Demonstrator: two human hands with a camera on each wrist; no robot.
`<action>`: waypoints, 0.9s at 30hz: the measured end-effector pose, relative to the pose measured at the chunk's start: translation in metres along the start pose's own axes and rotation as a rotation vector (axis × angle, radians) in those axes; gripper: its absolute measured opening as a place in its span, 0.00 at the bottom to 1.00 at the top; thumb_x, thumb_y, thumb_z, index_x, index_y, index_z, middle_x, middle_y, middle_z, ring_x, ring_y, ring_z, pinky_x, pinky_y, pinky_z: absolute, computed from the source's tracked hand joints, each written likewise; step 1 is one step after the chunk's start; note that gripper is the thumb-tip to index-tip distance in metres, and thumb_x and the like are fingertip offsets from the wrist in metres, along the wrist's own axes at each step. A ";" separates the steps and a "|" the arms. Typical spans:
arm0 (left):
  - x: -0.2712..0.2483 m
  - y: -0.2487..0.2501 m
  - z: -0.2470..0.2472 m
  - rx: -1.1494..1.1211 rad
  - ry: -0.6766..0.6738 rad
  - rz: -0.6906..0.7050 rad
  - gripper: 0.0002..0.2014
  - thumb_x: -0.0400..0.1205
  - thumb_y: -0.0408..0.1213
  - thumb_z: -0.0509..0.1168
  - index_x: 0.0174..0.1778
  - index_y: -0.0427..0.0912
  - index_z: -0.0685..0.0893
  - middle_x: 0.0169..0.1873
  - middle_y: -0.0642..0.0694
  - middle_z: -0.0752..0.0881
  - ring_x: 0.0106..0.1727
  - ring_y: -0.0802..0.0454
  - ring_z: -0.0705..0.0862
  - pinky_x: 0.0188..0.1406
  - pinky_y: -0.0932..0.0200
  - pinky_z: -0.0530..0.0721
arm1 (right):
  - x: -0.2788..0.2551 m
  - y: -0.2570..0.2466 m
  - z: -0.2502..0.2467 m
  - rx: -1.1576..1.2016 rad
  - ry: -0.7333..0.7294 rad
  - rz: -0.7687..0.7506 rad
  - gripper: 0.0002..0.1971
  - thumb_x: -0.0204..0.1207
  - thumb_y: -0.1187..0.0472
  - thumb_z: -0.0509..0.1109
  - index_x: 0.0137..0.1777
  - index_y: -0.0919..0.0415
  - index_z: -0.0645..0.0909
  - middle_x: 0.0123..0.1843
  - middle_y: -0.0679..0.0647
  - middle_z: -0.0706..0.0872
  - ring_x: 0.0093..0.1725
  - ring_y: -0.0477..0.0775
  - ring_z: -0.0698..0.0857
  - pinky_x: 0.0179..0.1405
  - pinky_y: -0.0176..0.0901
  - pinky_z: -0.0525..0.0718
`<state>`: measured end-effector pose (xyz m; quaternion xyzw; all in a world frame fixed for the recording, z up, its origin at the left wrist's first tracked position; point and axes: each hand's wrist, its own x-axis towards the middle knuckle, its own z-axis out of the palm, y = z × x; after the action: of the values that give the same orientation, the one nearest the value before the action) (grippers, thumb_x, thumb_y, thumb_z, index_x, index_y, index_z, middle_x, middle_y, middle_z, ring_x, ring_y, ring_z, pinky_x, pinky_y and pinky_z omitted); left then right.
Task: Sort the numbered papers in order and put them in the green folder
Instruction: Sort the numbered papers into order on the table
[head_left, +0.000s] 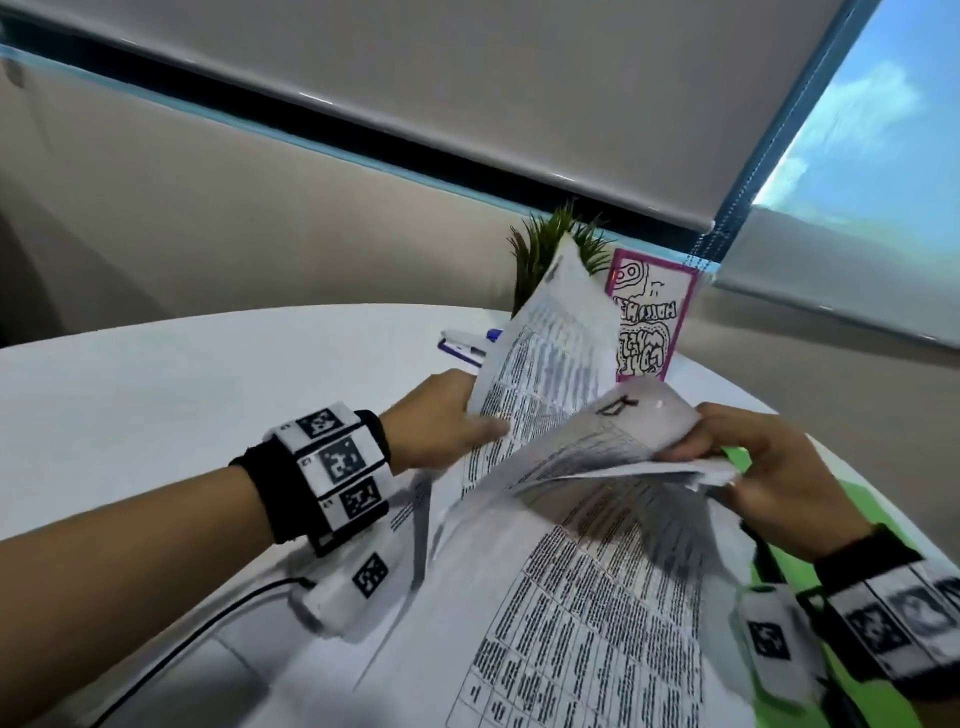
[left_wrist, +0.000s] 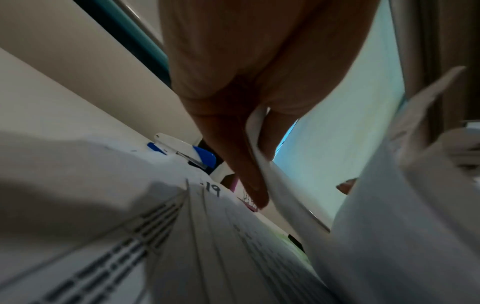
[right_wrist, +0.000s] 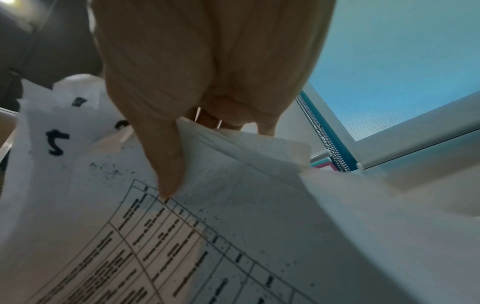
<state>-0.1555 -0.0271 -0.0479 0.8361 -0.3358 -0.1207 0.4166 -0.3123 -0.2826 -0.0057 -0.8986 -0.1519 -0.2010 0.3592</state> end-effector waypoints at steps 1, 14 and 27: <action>-0.002 0.002 0.001 0.025 -0.016 0.012 0.13 0.81 0.42 0.69 0.33 0.43 0.77 0.26 0.52 0.77 0.26 0.59 0.74 0.25 0.62 0.69 | 0.000 -0.001 0.000 0.005 -0.007 0.003 0.13 0.61 0.52 0.82 0.36 0.62 0.89 0.36 0.52 0.89 0.36 0.52 0.87 0.36 0.32 0.79; -0.007 0.010 -0.024 -0.015 0.313 -0.002 0.11 0.82 0.38 0.68 0.33 0.42 0.79 0.29 0.48 0.82 0.31 0.51 0.80 0.30 0.60 0.74 | 0.003 -0.002 -0.004 0.025 -0.001 0.021 0.20 0.62 0.42 0.82 0.36 0.61 0.89 0.37 0.50 0.91 0.38 0.48 0.88 0.41 0.29 0.81; -0.024 0.014 0.018 -0.483 -0.082 -0.244 0.42 0.70 0.79 0.55 0.70 0.51 0.77 0.63 0.50 0.84 0.61 0.52 0.84 0.67 0.46 0.80 | 0.027 0.033 0.009 -0.141 -0.116 0.159 0.21 0.64 0.66 0.83 0.38 0.34 0.86 0.46 0.41 0.91 0.48 0.39 0.87 0.50 0.30 0.79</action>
<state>-0.1884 -0.0275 -0.0501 0.7412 -0.2107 -0.2805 0.5723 -0.2728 -0.2953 -0.0180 -0.9410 -0.0861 -0.1296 0.3005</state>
